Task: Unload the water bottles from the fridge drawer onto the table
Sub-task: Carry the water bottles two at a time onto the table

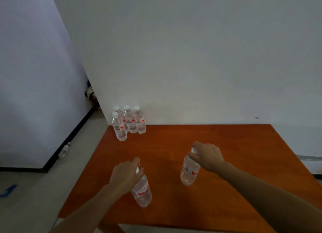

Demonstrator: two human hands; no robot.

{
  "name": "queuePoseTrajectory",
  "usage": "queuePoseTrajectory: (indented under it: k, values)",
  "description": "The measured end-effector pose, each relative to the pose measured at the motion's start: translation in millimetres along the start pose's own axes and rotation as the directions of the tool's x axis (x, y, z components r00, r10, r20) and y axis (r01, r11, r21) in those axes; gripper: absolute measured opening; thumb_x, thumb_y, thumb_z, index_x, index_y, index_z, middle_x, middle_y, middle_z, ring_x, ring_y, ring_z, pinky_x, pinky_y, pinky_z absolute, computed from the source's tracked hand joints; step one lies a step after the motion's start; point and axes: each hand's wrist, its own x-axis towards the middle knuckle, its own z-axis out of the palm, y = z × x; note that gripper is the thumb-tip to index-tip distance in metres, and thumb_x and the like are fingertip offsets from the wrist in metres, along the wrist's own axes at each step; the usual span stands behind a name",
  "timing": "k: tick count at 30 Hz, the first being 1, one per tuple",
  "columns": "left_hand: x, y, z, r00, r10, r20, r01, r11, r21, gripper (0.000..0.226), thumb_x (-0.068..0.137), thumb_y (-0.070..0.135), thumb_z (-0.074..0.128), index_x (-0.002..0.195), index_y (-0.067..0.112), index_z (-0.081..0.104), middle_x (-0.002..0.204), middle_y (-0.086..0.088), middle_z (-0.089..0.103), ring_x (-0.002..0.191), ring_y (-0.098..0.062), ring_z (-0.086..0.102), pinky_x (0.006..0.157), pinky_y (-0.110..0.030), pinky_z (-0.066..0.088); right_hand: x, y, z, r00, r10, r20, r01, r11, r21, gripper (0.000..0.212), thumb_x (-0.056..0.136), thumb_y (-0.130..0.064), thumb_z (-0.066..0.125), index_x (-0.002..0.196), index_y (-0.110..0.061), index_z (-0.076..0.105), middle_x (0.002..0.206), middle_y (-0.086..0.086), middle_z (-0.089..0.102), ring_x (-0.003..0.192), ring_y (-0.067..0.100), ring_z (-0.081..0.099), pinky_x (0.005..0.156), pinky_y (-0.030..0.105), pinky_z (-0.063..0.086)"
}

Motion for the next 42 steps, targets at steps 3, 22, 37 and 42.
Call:
queuePoseTrajectory:
  k: [3,22,37,42]
  values:
    - [35.4,-39.4,-12.2,0.999,0.041,0.000,-0.041,0.999,-0.029,0.017,0.095,0.042,0.047,0.090,0.028,0.042,0.079,0.011,0.052,0.067,-0.006,0.051,0.053,-0.018,0.032,36.7,-29.7,8.2,0.999,0.048,-0.007,-0.047,0.998,0.036,0.038,0.094,-0.057,0.043,0.113,-0.026,0.053,0.086,-0.014,0.056,0.062,-0.001,0.050,0.049,0.015,0.035]
    - [289.8,-174.1,-4.1,0.972,0.224,0.073,-0.231,0.966,0.111,0.034,0.098,0.040,0.042,0.124,0.020,0.050,0.124,-0.005,0.060,0.110,-0.022,0.055,0.089,-0.035,0.045,326.3,-102.7,80.3,0.988,-0.071,0.134,0.057,0.992,0.108,0.033,0.097,-0.038,0.051,0.127,-0.025,0.049,0.118,0.004,0.059,0.095,0.022,0.060,0.076,0.030,0.050]
    - [368.6,-215.3,30.5,0.971,0.225,0.084,-0.238,0.951,0.197,0.033,0.097,0.043,0.043,0.119,0.020,0.053,0.119,-0.003,0.061,0.113,-0.023,0.054,0.098,-0.041,0.039,408.9,-114.2,107.9,0.989,-0.061,0.133,0.036,0.983,0.181,0.040,0.095,-0.040,0.054,0.132,-0.025,0.048,0.115,0.007,0.055,0.096,0.027,0.060,0.075,0.032,0.043]
    - [365.1,-214.3,21.0,0.971,0.238,-0.009,-0.236,0.966,0.104,0.034,0.095,0.040,0.047,0.119,0.018,0.056,0.115,-0.004,0.059,0.106,-0.022,0.054,0.093,-0.039,0.042,390.4,-111.8,101.1,0.980,0.068,0.189,-0.122,0.948,0.295,0.059,0.091,-0.038,0.062,0.143,-0.024,0.036,0.122,0.008,0.060,0.103,0.025,0.061,0.088,0.039,0.050]
